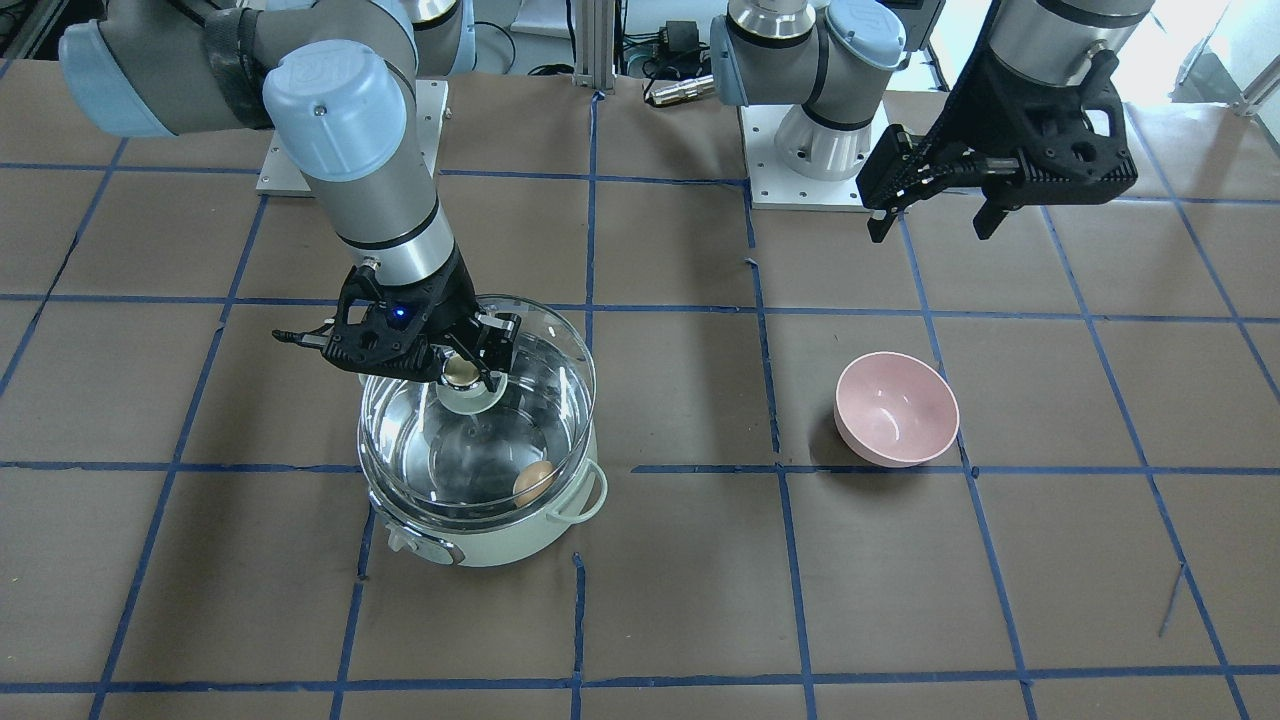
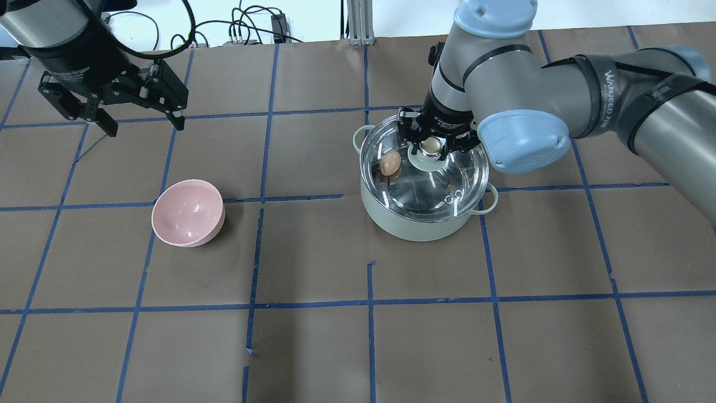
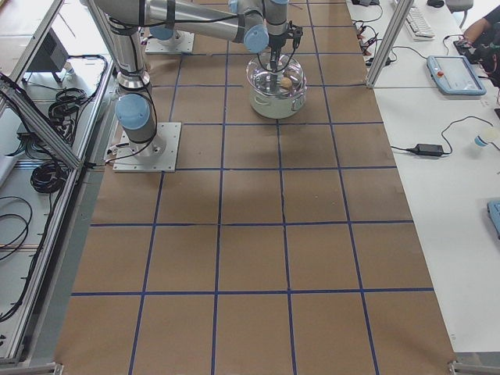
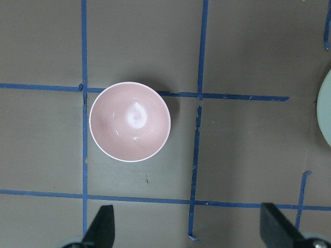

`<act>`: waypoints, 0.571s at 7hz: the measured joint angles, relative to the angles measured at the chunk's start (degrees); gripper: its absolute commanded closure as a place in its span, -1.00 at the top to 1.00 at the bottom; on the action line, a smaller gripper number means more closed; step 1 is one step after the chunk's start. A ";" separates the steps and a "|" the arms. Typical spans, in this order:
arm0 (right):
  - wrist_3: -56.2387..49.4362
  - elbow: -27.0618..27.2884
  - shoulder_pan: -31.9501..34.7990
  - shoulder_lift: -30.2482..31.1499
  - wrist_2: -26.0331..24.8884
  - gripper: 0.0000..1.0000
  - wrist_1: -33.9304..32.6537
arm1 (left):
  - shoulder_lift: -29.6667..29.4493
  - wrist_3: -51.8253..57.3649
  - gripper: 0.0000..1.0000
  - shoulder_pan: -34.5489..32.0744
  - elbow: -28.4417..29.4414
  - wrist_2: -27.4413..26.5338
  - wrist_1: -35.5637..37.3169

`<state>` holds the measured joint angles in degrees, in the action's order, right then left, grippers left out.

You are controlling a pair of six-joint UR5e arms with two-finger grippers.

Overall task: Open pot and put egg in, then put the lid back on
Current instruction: 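Lower the glass lid onto the pot with the right gripper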

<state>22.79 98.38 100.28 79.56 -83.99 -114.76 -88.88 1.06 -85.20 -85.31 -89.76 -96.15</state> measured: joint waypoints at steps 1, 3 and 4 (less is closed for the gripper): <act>-0.32 0.00 0.00 -0.09 0.05 -0.21 -0.07 | 0.01 0.00 1.00 0.02 -0.03 0.26 0.00; -0.75 0.04 -0.05 -0.23 -0.02 -0.21 -0.16 | 0.08 0.04 1.00 0.04 -0.09 0.37 0.00; -0.95 0.03 -0.08 -0.39 -0.05 -0.21 -0.23 | 0.09 0.04 1.00 0.04 -0.11 0.37 0.00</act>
<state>21.84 98.42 100.21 79.17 -84.04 -114.99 -88.78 1.09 -85.17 -85.42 -89.39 -96.15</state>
